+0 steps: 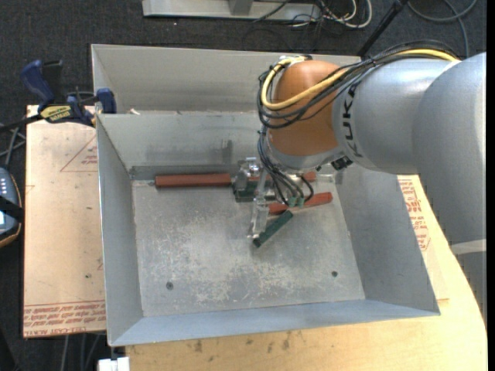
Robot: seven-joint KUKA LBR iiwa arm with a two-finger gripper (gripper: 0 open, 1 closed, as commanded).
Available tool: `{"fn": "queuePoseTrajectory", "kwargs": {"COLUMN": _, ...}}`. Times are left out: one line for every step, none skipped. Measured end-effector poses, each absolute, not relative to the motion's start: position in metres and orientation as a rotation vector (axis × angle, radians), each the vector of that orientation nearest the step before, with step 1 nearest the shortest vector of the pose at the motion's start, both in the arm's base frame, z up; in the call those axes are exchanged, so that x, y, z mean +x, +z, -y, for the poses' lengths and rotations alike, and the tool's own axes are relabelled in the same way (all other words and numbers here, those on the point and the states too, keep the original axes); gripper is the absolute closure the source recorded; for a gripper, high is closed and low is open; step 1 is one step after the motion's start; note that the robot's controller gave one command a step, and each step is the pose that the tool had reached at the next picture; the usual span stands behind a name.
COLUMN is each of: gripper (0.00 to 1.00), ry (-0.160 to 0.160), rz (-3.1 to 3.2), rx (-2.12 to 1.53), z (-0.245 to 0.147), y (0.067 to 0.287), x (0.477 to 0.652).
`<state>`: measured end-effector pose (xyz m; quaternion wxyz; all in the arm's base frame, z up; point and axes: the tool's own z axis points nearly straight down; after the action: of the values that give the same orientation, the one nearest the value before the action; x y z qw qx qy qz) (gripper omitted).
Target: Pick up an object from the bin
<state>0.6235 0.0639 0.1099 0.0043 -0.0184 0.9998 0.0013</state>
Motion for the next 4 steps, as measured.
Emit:
{"fn": "queuePoseTrajectory", "kwargs": {"gripper": 0.00, "ry": 0.001, "rz": -3.148, "rx": -0.069, "z": -0.039, "y": 0.090, "x": 0.627}}
{"fn": "queuePoseTrajectory", "kwargs": {"gripper": 1.00, "ry": 0.003, "rz": -3.117, "rx": -0.298, "z": -0.016, "y": 0.073, "x": 0.636}}
{"fn": "queuePoseTrajectory", "kwargs": {"gripper": 1.00, "ry": 0.003, "rz": -3.117, "rx": -0.298, "z": -0.016, "y": 0.073, "x": 0.636}}
{"fn": "queuePoseTrajectory", "kwargs": {"gripper": 1.00, "ry": 0.003, "rz": -3.129, "rx": -0.313, "z": -0.011, "y": 0.125, "x": 0.632}}
